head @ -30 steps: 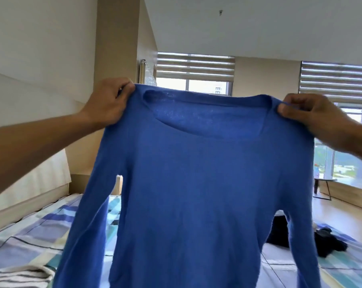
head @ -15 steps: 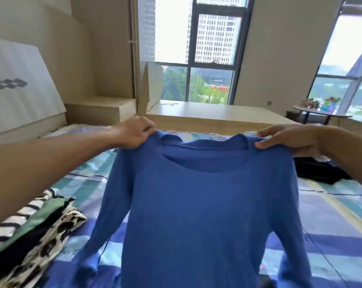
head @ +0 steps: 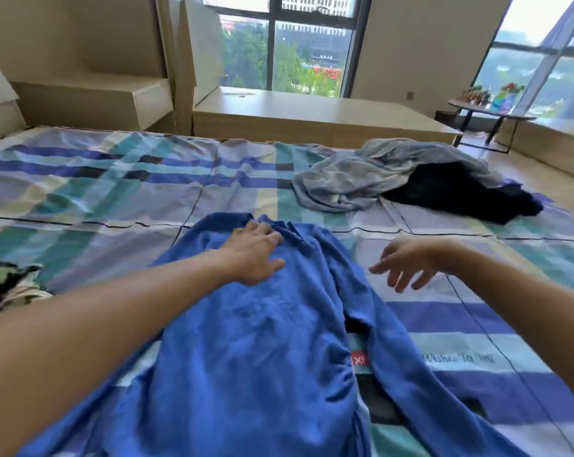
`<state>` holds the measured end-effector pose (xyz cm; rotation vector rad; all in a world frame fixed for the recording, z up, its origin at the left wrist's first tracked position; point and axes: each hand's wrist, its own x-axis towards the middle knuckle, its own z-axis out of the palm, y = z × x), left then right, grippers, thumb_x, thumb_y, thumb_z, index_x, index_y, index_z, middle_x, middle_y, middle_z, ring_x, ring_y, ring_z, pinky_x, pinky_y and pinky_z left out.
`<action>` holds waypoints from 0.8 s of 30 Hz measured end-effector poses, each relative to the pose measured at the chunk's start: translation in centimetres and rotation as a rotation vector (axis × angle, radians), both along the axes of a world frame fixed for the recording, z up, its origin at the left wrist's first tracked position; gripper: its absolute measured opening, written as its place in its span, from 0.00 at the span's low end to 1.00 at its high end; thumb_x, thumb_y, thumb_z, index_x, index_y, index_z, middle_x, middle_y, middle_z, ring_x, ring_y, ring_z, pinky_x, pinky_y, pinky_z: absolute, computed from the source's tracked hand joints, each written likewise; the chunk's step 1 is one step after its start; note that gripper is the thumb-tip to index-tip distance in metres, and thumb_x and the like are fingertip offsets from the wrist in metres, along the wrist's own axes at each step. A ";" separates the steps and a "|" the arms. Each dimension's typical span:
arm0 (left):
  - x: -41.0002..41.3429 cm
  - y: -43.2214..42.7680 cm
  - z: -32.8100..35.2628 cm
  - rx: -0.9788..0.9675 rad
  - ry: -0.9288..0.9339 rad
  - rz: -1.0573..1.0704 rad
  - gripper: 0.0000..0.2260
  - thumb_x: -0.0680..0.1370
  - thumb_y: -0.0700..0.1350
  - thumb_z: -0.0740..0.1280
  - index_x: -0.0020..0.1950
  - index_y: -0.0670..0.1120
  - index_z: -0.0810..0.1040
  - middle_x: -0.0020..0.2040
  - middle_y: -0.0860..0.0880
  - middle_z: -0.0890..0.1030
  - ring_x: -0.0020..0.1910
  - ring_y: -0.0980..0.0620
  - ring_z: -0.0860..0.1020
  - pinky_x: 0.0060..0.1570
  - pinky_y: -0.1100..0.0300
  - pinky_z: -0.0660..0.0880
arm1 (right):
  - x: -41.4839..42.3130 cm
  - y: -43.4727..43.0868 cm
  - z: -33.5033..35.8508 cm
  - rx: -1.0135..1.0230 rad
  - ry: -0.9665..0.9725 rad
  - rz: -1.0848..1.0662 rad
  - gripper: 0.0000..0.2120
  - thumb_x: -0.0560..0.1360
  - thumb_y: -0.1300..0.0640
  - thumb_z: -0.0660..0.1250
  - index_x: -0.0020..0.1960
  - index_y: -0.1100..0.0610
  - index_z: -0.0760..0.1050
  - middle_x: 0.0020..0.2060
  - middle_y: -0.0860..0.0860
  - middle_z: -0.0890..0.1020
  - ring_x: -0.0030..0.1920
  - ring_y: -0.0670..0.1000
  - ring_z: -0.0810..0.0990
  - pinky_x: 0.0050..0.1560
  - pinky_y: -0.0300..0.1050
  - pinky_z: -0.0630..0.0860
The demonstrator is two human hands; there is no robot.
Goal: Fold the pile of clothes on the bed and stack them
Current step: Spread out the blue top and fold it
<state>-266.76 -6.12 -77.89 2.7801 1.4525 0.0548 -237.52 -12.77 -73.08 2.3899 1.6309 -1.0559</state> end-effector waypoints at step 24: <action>19.1 4.2 -2.0 -0.061 -0.003 -0.134 0.22 0.77 0.36 0.60 0.70 0.48 0.73 0.67 0.45 0.74 0.68 0.43 0.71 0.63 0.49 0.71 | 18.0 -7.9 -5.7 0.108 0.368 -0.140 0.19 0.71 0.47 0.76 0.55 0.59 0.82 0.44 0.55 0.85 0.43 0.51 0.82 0.39 0.42 0.75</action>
